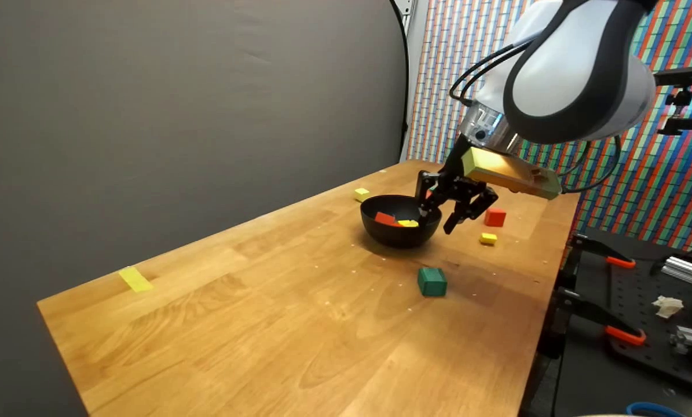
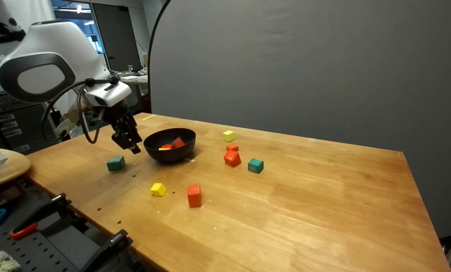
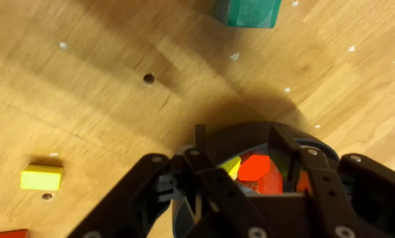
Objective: Place all the blocks inside the black bowl
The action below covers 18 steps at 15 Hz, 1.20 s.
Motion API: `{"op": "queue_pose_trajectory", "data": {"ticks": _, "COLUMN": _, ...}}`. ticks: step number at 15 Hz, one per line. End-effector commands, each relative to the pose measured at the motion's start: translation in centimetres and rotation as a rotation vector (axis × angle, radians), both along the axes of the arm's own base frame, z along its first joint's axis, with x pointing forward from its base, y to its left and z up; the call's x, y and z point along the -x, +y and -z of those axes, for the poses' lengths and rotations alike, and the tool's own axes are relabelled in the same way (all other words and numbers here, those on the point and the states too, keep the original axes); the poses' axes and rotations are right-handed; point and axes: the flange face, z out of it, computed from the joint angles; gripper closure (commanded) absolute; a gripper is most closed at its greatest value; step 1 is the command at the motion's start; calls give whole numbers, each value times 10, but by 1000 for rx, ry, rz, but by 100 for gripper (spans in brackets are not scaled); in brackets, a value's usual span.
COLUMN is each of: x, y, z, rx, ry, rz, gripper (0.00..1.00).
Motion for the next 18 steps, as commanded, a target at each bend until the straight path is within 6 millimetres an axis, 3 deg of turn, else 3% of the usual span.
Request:
{"op": "queue_pose_trajectory", "data": {"ticks": 1, "x": -2, "y": -6, "z": -1, "rx": 0, "ry": 9, "rz": -4, "gripper": 15}}
{"op": "queue_pose_trajectory", "data": {"ticks": 3, "x": -7, "y": 2, "z": 5, "rx": -4, "ry": 44, "rz": -39, "gripper": 1}}
{"op": "queue_pose_trajectory", "data": {"ticks": 10, "x": -4, "y": 57, "z": 12, "rx": -30, "ry": 86, "rz": -172, "gripper": 0}}
{"op": "queue_pose_trajectory", "data": {"ticks": 15, "x": -25, "y": 66, "z": 54, "rx": -60, "ry": 258, "rz": -173, "gripper": 0}}
{"op": "queue_pose_trajectory", "data": {"ticks": 16, "x": -29, "y": 67, "z": 63, "rx": -61, "ry": 285, "rz": -180, "gripper": 18}}
{"op": "queue_pose_trajectory", "data": {"ticks": 18, "x": -36, "y": 67, "z": 78, "rx": -53, "ry": 314, "rz": -189, "gripper": 34}}
